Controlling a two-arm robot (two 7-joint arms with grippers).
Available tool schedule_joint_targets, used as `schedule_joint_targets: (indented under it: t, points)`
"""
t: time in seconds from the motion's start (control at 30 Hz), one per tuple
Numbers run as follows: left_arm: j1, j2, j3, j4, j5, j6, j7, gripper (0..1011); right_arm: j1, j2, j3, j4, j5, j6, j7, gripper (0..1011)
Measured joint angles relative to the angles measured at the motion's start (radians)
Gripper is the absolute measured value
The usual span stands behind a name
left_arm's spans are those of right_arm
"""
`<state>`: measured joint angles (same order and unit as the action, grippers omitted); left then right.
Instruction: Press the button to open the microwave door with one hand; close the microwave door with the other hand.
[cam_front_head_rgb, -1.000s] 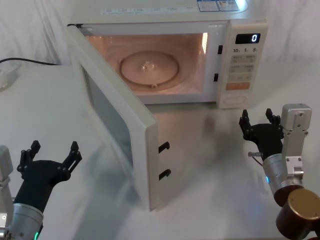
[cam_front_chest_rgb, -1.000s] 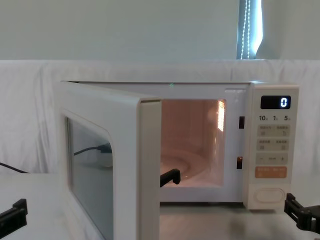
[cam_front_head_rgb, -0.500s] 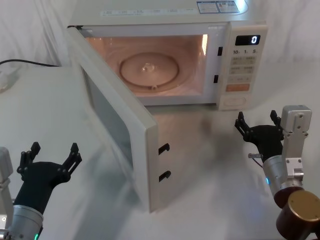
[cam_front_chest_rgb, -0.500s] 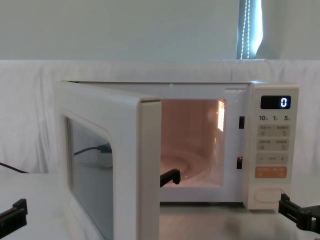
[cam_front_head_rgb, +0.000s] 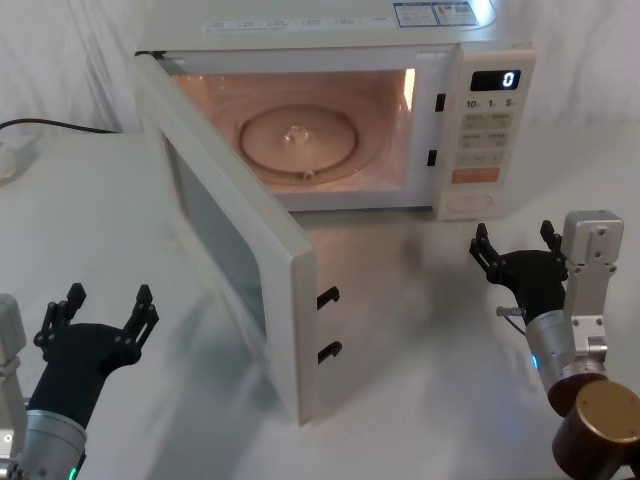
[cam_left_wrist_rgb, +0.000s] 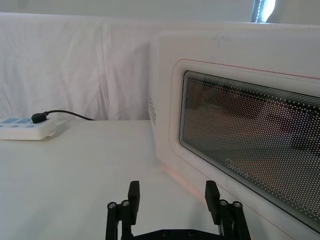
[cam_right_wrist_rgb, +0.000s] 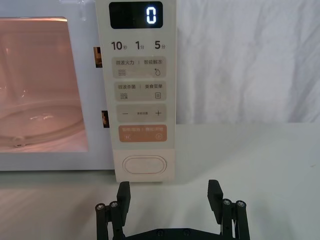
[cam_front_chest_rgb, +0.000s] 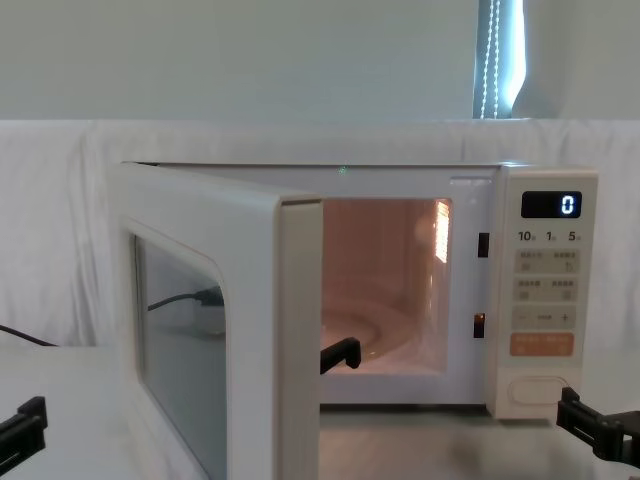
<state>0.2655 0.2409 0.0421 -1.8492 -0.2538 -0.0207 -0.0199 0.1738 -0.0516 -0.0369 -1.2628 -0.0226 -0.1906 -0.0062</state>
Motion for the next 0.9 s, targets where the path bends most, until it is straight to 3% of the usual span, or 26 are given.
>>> schedule_joint_targets:
  t: [0.2, 0.23, 0.33, 0.9]
  points:
    - [0.000, 0.000, 0.000, 0.000, 0.000, 0.000, 0.000, 707, 0.000, 0.000, 0.000, 0.000, 0.000, 0.000, 0.000, 1002]
    - [0.000, 0.000, 0.000, 0.000, 0.000, 0.000, 0.000, 638, 0.000, 0.000, 0.000, 0.000, 0.000, 0.000, 0.000, 1002]
    - [0.000, 0.000, 0.000, 0.000, 0.000, 0.000, 0.000, 577, 0.000, 0.000, 0.000, 0.000, 0.000, 0.000, 0.000, 1002]
    - [0.000, 0.000, 0.000, 0.000, 0.000, 0.000, 0.000, 15, 0.000, 0.000, 0.000, 0.000, 0.000, 0.000, 0.000, 1002]
